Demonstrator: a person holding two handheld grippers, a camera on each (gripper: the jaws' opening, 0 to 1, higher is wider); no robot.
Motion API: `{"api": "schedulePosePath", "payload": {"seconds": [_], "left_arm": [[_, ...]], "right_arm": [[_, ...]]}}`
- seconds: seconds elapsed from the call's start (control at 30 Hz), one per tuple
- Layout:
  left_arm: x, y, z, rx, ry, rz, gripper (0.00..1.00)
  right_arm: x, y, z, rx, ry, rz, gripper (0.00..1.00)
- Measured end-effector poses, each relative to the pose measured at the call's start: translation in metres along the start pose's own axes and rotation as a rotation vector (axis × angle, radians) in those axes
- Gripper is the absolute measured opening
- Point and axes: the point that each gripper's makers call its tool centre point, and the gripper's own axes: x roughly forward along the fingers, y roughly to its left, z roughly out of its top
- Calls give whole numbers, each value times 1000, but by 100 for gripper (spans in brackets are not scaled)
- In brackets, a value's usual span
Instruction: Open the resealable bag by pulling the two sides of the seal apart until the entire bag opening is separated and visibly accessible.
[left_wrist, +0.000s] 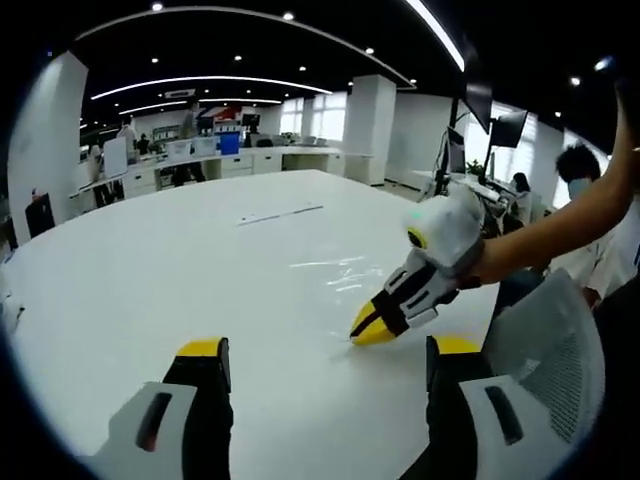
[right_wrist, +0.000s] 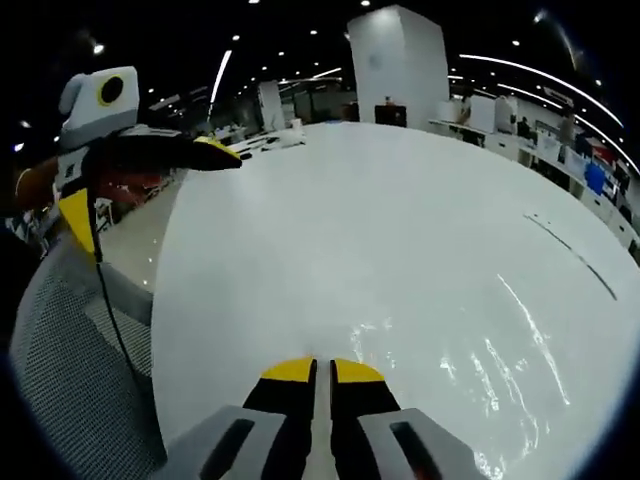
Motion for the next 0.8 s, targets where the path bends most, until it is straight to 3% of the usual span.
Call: {"api": "schedulePosePath", "payload": {"seconds": [0.4, 0.57, 0.67, 0.8], "left_arm": [[6, -19, -20, 130, 89, -79, 68], [8, -31, -29, 194, 128, -140, 61], [10, -38, -36, 243, 164, -168, 52], [13, -47, -44, 325, 201, -199, 49]], "right_arm": [[-15, 33, -6, 0, 11, 83, 1], [-20, 46, -8, -3, 15, 119, 1], [-24, 54, -9, 0, 14, 136, 1], [-28, 63, -12, 10, 23, 155, 1]]}}
